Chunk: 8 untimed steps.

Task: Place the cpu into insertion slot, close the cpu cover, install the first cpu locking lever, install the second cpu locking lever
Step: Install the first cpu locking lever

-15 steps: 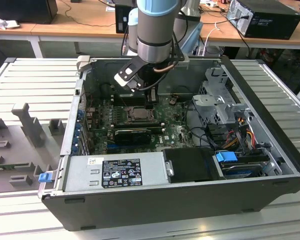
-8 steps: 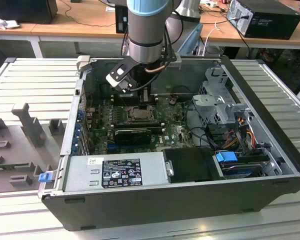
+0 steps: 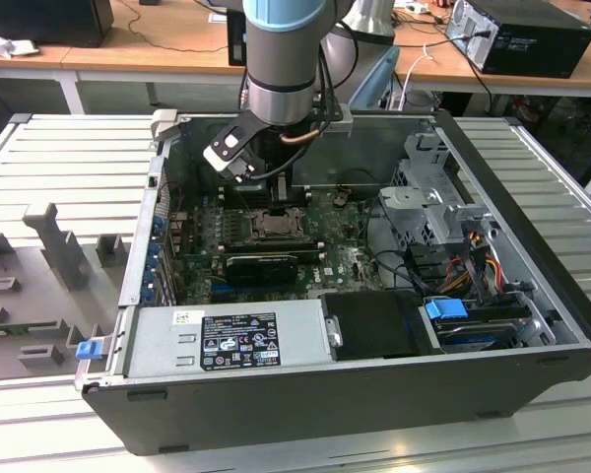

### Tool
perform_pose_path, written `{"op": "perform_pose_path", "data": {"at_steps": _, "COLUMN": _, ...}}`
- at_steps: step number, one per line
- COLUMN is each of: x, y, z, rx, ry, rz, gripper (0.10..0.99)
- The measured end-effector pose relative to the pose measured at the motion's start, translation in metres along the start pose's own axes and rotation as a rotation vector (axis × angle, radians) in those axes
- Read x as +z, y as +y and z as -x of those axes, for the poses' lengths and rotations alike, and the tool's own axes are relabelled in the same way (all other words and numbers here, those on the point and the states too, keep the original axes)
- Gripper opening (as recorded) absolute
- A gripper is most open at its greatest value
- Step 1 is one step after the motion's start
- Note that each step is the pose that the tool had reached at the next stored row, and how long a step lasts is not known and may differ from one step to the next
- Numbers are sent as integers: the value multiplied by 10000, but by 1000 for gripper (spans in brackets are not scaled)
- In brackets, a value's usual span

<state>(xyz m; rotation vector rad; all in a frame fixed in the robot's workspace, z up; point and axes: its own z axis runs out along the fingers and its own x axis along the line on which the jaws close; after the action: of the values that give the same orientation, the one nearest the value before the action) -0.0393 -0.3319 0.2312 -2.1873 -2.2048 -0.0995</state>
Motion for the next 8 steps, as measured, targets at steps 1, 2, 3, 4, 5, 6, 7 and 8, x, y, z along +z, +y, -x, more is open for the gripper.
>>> {"op": "perform_pose_path", "data": {"at_steps": 1, "x": 0, "y": -1, "z": 0, "rx": 1, "ry": 0, "rz": 0, "gripper": 106}}
{"op": "perform_pose_path", "data": {"at_steps": 2, "x": 0, "y": -1, "z": 0, "rx": 2, "ry": 0, "rz": 0, "gripper": 106}}
{"op": "perform_pose_path", "data": {"at_steps": 3, "x": -5, "y": -1, "z": 0, "rx": 2, "ry": -2, "rz": -1, "gripper": 106}}
{"op": "perform_pose_path", "data": {"at_steps": 4, "x": -18, "y": -1, "z": -1, "rx": 1, "ry": -1, "rz": 0, "gripper": 106}}
{"op": "perform_pose_path", "data": {"at_steps": 5, "x": -28, "y": -1, "z": -2, "rx": 2, "ry": 0, "rz": 0, "gripper": 106}}
{"op": "perform_pose_path", "data": {"at_steps": 6, "x": -33, "y": 0, "z": -3, "rx": 2, "ry": 0, "rz": 0, "gripper": 106}}
{"op": "perform_pose_path", "data": {"at_steps": 7, "x": -38, "y": 0, "z": -3, "rx": 2, "ry": -1, "rz": 0, "gripper": 106}}
{"op": "perform_pose_path", "data": {"at_steps": 8, "x": -42, "y": 0, "z": -3, "rx": 2, "ry": 0, "rz": 1, "gripper": 106}}
